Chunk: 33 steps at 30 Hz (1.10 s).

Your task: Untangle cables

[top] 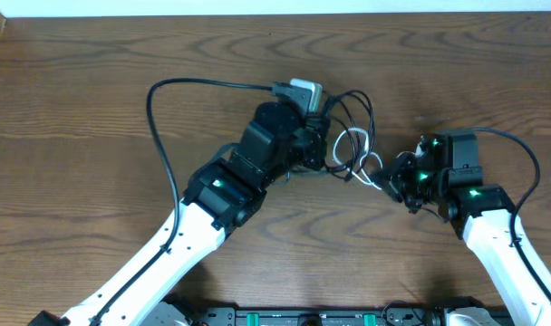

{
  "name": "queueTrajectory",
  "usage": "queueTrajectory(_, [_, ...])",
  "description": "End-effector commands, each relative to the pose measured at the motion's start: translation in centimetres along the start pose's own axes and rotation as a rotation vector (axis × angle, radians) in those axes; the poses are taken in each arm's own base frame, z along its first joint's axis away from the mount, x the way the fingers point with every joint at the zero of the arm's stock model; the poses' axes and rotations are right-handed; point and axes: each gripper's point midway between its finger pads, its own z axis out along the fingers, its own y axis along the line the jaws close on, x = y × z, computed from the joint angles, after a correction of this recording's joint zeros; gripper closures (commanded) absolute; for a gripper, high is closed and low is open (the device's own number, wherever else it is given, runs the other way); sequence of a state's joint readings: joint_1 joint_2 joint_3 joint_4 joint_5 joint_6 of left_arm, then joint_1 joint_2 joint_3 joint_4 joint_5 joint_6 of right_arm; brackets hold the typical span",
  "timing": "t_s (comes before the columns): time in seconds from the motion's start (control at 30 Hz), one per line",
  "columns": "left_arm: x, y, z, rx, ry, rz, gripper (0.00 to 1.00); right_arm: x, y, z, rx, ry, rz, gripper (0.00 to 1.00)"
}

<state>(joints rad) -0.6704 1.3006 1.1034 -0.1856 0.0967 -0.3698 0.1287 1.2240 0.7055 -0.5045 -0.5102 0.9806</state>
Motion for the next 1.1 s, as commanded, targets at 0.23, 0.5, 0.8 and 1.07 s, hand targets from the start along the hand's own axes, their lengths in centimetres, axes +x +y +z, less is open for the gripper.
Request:
queueTrajectory(0.23, [-7.8, 8.1, -6.9, -0.286, -0.330, -0.210, 0.93, -4.1, -8.0, -2.4, 0.367, -0.220, -0.022, 0.99])
queueTrajectory(0.5, [-8.1, 10.7, -8.0, -0.346, -0.345, -0.271, 0.93, -5.7, -9.2, -3.5, 0.396, -0.267, -0.016, 0.99])
queueTrajectory(0.8, [-2.6, 9.3, -4.1, -0.228, -0.068, -0.284, 0.92, -4.4, -2.3, -2.1, 0.071, -0.133, -0.404, 0.99])
queueTrajectory(1.07, [3.7, 7.7, 1.2, -0.127, 0.205, -0.308, 0.92, -6.7, -7.2, -5.6, 0.386, -0.328, -0.307, 0.95])
